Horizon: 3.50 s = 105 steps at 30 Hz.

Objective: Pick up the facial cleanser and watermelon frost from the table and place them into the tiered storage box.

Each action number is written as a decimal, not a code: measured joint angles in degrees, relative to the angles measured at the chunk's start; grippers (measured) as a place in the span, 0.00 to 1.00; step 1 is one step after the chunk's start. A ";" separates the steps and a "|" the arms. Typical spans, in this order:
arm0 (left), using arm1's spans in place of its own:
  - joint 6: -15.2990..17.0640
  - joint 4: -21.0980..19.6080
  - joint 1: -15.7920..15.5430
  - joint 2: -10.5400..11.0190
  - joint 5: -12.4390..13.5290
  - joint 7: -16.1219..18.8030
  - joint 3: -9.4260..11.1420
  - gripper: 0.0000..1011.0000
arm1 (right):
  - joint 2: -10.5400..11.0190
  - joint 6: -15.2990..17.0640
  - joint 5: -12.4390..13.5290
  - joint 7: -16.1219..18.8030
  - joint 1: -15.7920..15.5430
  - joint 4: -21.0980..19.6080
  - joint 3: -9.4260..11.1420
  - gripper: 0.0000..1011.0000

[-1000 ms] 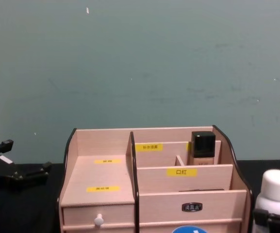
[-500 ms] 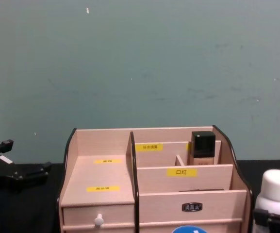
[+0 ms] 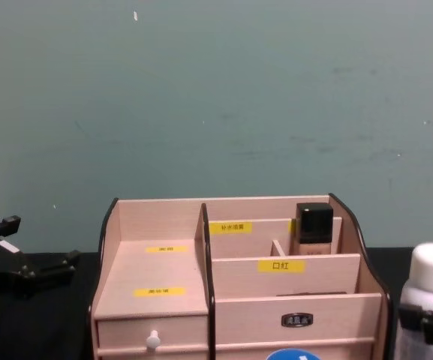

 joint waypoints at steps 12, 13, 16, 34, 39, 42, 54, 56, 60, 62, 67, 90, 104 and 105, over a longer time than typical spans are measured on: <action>0.00 0.00 0.00 0.00 0.00 0.00 0.00 1.00 | 1.79 2.55 1.08 0.44 -0.73 -6.87 2.14 0.61; 0.00 0.00 0.00 0.00 0.00 0.00 0.00 1.00 | 1.88 2.72 1.19 0.49 -0.64 -7.30 2.20 0.61; 0.00 0.00 0.00 0.00 0.00 0.00 0.00 1.00 | 2.11 3.48 1.54 0.55 0.01 -8.69 2.34 0.61; 0.00 0.00 0.00 0.00 0.00 0.00 0.00 1.00 | -3.63 6.66 -0.92 0.47 14.02 -5.41 -5.57 0.61; 0.00 0.00 0.00 0.00 0.00 0.00 0.00 1.00 | -6.20 6.68 -2.67 -0.01 17.50 -2.38 -7.93 0.61; 0.00 0.00 0.00 0.00 0.00 0.00 0.00 1.00 | -8.20 6.35 -3.98 -0.40 19.78 0.37 -9.21 0.61; 0.00 0.00 0.00 0.00 0.00 0.00 0.00 1.00 | -13.11 4.77 -6.20 -0.71 24.94 8.18 -11.02 0.61; 0.00 0.00 0.00 0.00 0.00 0.00 0.00 1.00 | -13.83 4.45 -6.54 -0.70 25.70 9.48 -11.22 0.61; 0.00 0.00 0.00 0.00 0.00 0.00 0.00 1.00 | -14.87 3.87 -7.02 -0.67 26.74 11.66 -11.40 0.61; 0.00 0.00 0.00 0.00 0.00 0.00 0.00 1.00 | -15.45 3.49 -7.24 -0.66 27.31 12.84 -11.43 0.61; 0.00 0.00 0.00 0.00 0.00 0.00 0.00 1.00 | -16.55 2.86 -7.73 -0.57 28.54 15.15 -11.61 0.61; 0.00 0.00 0.00 0.00 0.00 0.00 0.00 1.00 | -19.34 1.50 -8.17 0.86 31.28 22.24 -12.28 0.61; 0.00 0.00 0.00 0.00 0.00 0.00 0.00 1.00 | -19.84 1.52 -8.32 1.42 31.48 25.01 -12.76 0.61; 0.00 0.00 0.00 0.00 0.00 0.00 0.00 1.00 | -19.88 1.51 -8.32 1.42 31.48 25.16 -12.77 0.61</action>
